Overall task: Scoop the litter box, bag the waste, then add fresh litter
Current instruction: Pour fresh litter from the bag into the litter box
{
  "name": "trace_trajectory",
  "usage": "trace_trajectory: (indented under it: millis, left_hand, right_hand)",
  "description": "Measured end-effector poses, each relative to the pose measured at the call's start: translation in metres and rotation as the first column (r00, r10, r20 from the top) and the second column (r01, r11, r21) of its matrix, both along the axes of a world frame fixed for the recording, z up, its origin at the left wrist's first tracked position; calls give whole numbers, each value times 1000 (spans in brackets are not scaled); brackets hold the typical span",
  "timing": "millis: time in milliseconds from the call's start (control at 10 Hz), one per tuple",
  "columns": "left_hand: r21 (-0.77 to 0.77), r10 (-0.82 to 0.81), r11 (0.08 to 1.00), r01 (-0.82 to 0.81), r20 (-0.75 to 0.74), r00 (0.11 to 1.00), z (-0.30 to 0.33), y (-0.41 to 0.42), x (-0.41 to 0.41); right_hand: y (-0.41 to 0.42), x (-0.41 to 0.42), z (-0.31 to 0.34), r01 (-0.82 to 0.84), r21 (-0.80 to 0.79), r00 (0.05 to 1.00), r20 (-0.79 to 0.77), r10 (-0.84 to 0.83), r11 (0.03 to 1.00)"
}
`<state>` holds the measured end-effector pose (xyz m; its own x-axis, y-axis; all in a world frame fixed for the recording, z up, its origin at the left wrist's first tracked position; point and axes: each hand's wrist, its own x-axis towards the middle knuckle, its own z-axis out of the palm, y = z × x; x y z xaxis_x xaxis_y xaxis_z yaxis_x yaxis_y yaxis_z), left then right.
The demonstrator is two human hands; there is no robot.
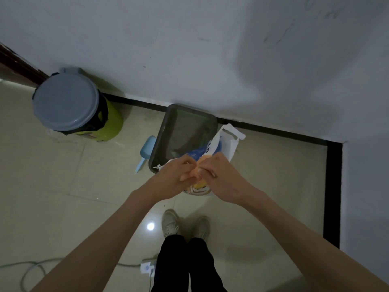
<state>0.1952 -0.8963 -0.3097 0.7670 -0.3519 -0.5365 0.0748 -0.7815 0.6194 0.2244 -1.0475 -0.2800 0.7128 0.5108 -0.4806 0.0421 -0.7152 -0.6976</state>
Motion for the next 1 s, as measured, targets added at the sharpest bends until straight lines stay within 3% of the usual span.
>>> trace_trajectory:
  millis: [200, 400, 500, 600, 700, 800, 900, 1000]
  left_hand:
    - [-130, 98, 988, -81, 136, 986, 5, 1, -9]
    - [-264, 252, 940, -215, 116, 961, 3, -16, -10]
    - [-246, 305, 930, -273, 101, 947, -1, -20, -15]
    - [-200, 401, 896, -396, -17, 916, 7, -11, -18]
    - [-211, 408, 887, -412, -62, 911, 6, -16, -19]
    - [-204, 389, 898, -389, -43, 920, 26, -30, -15]
    - [-316, 448, 833, -453, -94, 889, 42, -28, -9]
    - [-386, 519, 760, -523, -125, 846, 57, -22, -8]
  right_hand:
    - [-7, 3, 11, -99, -163, 982, 142, 123, 982]
    - [-20, 0, 2, -50, -204, 989, 128, 77, 978]
    - [-24, -7, -1, 47, -123, 984, 176, -25, 991]
    - [-39, -5, -6, 310, 6, 947, 89, -310, 951]
    - [-60, -24, -41, 488, -6, 873, -9, -488, 873]
    - [-54, -64, -76, 561, -102, 772, -296, -563, 822]
    - [-30, -80, -92, 612, -70, 648, -525, -551, 787]
    - [-7, -71, -103, 604, 6, 694, -496, -523, 797]
